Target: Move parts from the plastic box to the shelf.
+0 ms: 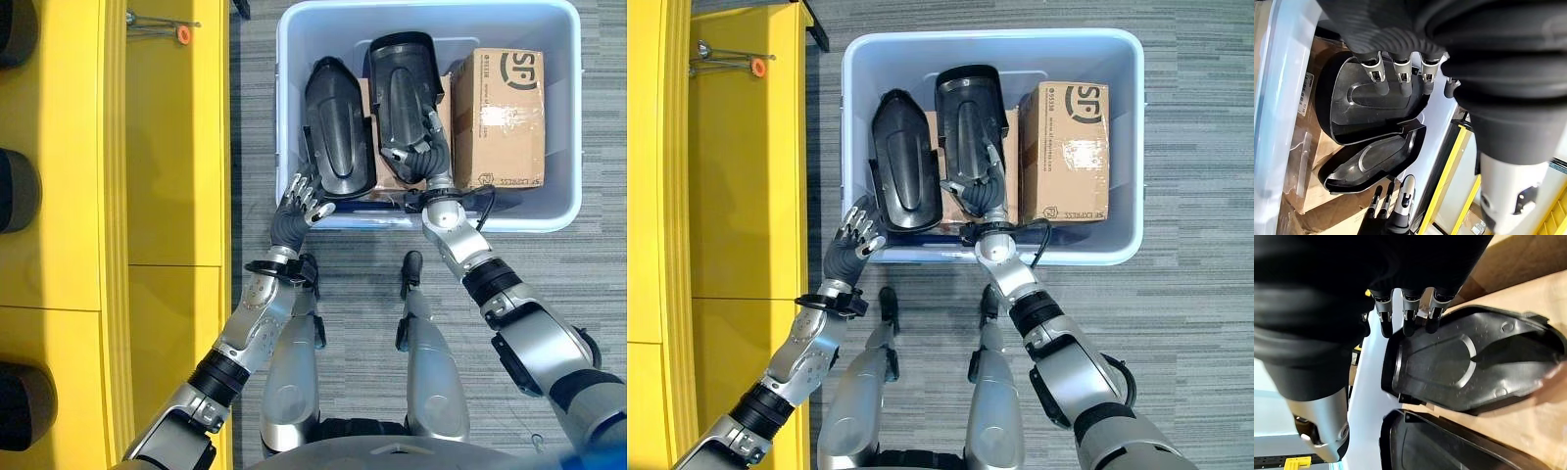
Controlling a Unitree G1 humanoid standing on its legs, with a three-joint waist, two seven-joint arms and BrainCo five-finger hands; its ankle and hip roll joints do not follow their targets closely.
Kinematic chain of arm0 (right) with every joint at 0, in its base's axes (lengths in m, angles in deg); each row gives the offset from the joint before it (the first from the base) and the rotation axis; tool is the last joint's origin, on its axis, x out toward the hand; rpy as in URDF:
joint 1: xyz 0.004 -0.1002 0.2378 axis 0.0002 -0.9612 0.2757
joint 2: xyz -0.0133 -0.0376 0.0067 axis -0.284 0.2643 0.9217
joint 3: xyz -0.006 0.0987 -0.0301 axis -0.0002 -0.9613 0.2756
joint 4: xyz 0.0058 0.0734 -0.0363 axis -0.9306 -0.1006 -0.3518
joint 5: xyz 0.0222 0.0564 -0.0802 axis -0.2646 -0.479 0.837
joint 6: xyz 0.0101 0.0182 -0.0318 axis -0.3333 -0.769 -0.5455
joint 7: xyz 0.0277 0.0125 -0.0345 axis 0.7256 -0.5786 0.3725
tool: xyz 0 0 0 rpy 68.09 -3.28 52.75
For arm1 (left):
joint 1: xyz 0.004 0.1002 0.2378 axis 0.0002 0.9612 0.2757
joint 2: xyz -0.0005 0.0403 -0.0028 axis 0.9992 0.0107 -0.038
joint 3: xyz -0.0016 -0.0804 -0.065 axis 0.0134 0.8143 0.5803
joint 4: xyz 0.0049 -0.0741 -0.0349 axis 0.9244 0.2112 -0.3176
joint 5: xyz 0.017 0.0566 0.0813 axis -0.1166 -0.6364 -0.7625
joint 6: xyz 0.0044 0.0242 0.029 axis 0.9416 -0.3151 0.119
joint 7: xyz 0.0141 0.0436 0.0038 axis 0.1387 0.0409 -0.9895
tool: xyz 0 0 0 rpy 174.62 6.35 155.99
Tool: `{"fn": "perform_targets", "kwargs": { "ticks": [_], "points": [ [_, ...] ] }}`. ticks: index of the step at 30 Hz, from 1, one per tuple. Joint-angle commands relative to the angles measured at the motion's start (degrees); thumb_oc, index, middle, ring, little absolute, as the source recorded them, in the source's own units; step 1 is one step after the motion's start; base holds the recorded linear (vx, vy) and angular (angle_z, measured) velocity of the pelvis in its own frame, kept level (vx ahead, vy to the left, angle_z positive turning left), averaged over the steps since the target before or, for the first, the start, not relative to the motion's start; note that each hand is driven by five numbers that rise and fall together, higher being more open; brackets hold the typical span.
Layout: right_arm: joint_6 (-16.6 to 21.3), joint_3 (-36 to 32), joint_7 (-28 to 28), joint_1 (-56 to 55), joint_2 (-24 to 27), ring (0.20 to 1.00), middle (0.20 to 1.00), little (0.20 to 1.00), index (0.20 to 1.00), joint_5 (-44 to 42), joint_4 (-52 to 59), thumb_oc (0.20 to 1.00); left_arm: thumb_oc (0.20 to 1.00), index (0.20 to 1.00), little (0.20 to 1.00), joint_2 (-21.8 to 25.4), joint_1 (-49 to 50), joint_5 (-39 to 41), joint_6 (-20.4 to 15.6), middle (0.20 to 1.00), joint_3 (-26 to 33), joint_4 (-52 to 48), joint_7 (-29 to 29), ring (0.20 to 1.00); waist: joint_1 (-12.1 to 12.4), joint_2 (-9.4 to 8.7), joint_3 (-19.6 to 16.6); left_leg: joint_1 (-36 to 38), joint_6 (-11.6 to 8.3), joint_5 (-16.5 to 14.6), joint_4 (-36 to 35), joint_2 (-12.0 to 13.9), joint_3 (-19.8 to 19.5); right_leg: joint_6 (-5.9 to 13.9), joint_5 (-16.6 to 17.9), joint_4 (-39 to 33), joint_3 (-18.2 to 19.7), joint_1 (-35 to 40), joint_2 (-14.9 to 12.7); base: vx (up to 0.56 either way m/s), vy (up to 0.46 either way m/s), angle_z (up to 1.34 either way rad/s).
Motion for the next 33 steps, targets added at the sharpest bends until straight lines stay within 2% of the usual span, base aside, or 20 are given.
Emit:
{"fn": "perform_targets", "kwargs": {
  "ticks": [1, 14, 33],
  "points": [
    [1.81, 0.48, -0.11, 3.35, -1.74, 1.000, 1.000, 1.000, 1.000, 0.74, -1.62, 1.000, 1.000, 1.000, 1.000, 1.05, -0.31, -0.18, -1.78, 1.000, -2.14, -2.31, 0.36, 1.000, 1.42, -0.47, -1.81, -3.27, -0.45, -2.45, 4.37, 1.73, -3.50, 3.20, -5.86, 7.14, -2.77, -0.05, -4.32, 0.00, 0.000, 0.00],
    [1.04, 3.57, 1.32, 4.25, -5.23, 1.000, 1.000, 1.000, 1.000, 1.43, -5.00, 1.000, 1.000, 1.000, 1.000, 0.75, -1.18, -0.35, -2.18, 1.000, -2.18, -1.94, 1.31, 1.000, 2.44, -0.40, -0.39, -5.20, -0.23, -2.44, 4.96, 1.43, -4.14, 3.19, -5.69, 7.36, -2.94, -1.21, -4.22, 0.00, 0.005, 0.04],
    [1.24, 2.64, 0.66, 5.26, -7.66, 1.000, 1.000, 1.000, 1.000, -1.99, -11.61, 1.000, 1.000, 1.000, 1.000, 0.01, -2.10, -0.39, -2.47, 1.000, -3.77, -1.73, 2.64, 1.000, 2.50, 0.92, -0.15, -8.82, -0.21, -2.44, 5.42, 1.64, -3.97, 3.01, -5.93, 8.57, -2.19, -5.84, -3.98, 0.00, 0.002, -0.01]
  ]
}}
